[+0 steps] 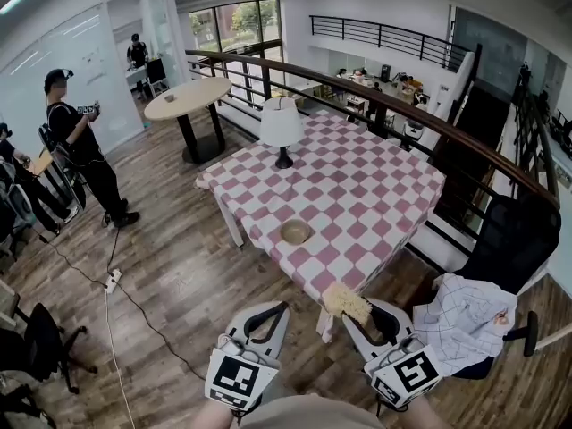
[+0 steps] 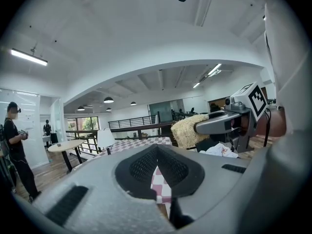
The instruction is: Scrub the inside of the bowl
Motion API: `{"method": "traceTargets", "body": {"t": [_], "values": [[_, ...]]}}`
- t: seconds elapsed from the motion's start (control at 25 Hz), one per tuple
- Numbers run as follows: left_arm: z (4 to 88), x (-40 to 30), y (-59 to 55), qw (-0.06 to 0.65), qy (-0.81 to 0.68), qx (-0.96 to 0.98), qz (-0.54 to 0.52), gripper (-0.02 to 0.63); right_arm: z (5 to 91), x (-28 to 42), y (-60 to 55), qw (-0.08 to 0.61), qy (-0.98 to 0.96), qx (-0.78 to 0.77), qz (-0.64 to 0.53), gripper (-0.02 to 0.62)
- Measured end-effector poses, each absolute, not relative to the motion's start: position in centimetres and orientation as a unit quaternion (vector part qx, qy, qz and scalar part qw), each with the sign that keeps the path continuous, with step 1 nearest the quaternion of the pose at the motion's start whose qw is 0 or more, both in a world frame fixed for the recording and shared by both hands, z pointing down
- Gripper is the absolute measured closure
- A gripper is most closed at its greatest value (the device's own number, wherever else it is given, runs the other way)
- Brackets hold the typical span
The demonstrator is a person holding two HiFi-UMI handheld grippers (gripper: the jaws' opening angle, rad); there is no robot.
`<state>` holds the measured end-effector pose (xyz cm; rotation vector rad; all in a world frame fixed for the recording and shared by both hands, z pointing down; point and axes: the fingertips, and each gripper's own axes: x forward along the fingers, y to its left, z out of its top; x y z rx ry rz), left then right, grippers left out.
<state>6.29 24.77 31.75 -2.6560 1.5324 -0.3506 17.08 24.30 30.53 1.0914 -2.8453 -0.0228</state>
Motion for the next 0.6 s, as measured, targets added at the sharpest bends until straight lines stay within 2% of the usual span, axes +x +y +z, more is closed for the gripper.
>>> {"method": "traceTargets", "body": {"t": [0.6], "values": [[33.4,6.4,22.3,0.033,0.508,-0.852,-0.118,0.591,32.1,16.8,21.3,0.046,-0.942,0.333,-0.006,0.445]]}}
